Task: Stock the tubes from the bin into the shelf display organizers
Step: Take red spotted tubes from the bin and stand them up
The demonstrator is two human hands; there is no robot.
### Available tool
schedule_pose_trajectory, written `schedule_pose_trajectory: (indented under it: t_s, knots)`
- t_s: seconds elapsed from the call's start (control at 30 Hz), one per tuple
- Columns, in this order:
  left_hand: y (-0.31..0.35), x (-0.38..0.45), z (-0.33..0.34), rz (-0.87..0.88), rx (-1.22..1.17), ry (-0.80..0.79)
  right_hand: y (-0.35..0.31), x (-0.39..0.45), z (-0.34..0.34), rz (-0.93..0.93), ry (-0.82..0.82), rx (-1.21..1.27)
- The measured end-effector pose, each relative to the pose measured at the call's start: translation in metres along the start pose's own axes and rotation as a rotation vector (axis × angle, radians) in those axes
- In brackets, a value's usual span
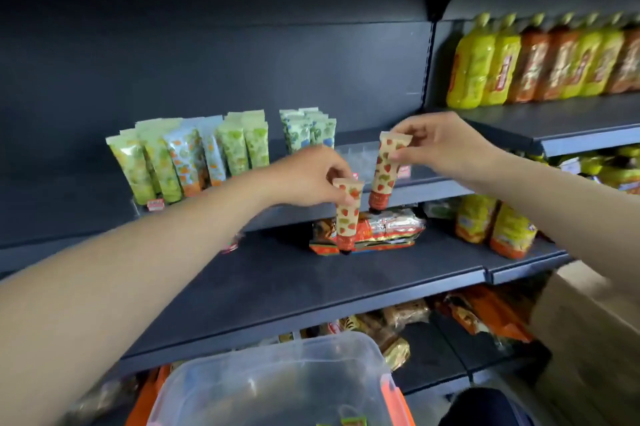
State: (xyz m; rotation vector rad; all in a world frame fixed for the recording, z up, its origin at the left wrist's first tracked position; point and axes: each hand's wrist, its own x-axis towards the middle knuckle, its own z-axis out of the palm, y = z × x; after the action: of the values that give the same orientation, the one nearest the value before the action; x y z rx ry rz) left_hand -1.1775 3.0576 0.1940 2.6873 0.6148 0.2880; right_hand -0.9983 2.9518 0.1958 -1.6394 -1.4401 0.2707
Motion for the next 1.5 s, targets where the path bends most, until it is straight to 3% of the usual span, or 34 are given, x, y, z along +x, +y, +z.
schedule_pose_trajectory:
  t_s: [0.13,0.37,0.57,0.73,1.13,1.5]
  knots:
    - [0.021,0.036,-0.043,0.05,0.088,0.131,-0.015,0.039,-0.03,-0.032,0.108,0.001]
    - [0.018,0.107,-0.082,-0.054,0.151,0.253,-0.005,0.111,-0.034,0.0,0.167,-0.041]
    - [-0.006,0.162,-0.078,-0.26,0.273,0.225,0.021,0.156,-0.017,0.086,0.188,-0.075]
    - [-0.024,0.192,-0.072,-0.32,0.301,0.141,0.055,0.173,-0.002,0.12,0.216,-0.031]
    - [-0.052,0.219,-0.066,-0.231,0.348,-0.054,0.085,0.195,0.01,0.175,0.02,-0.036]
    - [-0.055,0.217,-0.06,-0.208,0.302,-0.008,0.086,0.195,0.011,0.144,0.01,-0.11]
